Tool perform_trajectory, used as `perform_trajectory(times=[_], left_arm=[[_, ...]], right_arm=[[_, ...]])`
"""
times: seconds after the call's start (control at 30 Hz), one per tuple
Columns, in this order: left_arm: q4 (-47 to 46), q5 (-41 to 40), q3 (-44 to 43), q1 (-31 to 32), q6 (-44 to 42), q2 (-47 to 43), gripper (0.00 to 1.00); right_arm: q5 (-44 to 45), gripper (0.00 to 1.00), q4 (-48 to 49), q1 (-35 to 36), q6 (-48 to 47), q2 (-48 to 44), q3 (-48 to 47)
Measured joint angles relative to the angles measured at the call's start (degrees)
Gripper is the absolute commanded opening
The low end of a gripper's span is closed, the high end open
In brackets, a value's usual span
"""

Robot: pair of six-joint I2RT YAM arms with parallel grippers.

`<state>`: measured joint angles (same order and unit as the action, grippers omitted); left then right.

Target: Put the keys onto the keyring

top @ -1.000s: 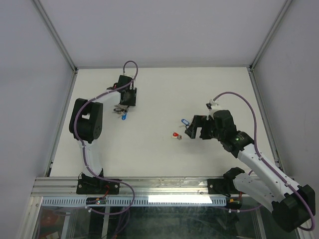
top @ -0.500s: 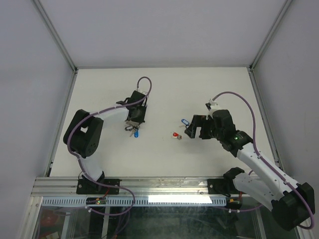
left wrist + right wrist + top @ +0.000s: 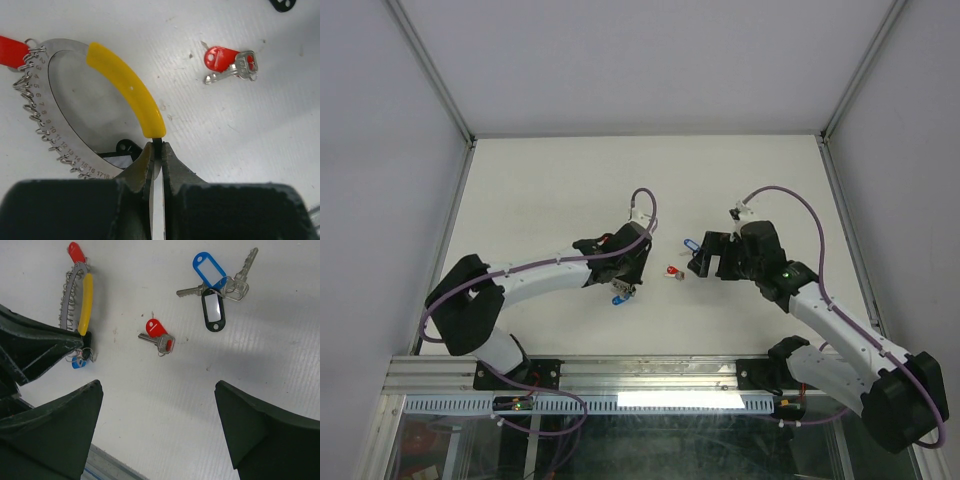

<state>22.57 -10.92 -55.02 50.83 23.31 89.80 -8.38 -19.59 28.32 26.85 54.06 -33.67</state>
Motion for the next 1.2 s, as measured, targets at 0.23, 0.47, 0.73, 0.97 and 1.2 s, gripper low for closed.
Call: perform_trajectory(times=[0.23,0.47,0.73,0.97,1.2], left_arm=[[-1.5,-1.0,2.1,1.9,1.8,-2.7,0.34],[-2.3,-1.2,2.4,1.4,1.5,-8.9,0.42],[-5.6,0.9,7.0,-10.7,2.2,-19.9,0.46],[-6.3,5.4,13.6,-20.5,3.8,-23.5,0.47],[-8.7,9.7,18.5,-21.3,4.7,-21.6,0.52]], right_arm=[[0.0,0.97,1.3,0.0,0.9,0.5,0.7],[-1.2,0.94,3.3,0.0,1.6,2.3,0.8],[-6.0,0.81,4.5,0.4,0.3,11.5,-3.3],[-6.9,0.7,5.4,7.2,-1.7,27.8,-16.6],[-4.5,0.6,5.7,13.4,-1.4,41.5,-24.7]])
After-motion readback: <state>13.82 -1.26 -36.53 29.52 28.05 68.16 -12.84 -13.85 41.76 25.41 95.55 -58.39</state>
